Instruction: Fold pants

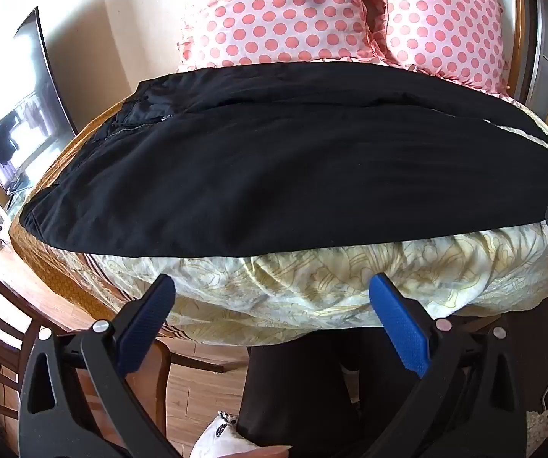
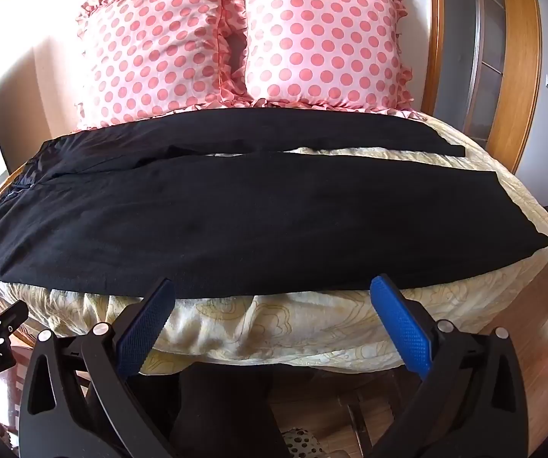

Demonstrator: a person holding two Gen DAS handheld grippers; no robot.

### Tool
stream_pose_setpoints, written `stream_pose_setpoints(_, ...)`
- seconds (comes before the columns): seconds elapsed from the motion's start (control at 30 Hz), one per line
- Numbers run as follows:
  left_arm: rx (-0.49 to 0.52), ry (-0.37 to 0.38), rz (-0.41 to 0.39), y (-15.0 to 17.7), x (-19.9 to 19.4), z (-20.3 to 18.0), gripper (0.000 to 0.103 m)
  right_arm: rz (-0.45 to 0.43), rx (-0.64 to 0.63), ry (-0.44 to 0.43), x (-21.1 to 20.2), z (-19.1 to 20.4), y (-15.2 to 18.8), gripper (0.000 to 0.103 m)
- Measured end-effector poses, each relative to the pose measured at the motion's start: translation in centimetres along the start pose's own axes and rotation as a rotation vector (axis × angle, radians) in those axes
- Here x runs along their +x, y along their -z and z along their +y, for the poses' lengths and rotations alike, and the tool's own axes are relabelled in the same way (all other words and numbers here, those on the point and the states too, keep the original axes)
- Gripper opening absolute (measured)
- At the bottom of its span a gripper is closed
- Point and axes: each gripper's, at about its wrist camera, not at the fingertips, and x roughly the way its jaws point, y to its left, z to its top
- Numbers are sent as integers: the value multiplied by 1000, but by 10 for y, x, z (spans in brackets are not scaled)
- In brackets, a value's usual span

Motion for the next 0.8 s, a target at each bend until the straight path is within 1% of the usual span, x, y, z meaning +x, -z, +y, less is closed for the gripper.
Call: stream_pose_setpoints(0.8, 1, 0, 6, 0, 0, 0, 101, 1, 9, -6, 1, 0, 1, 102)
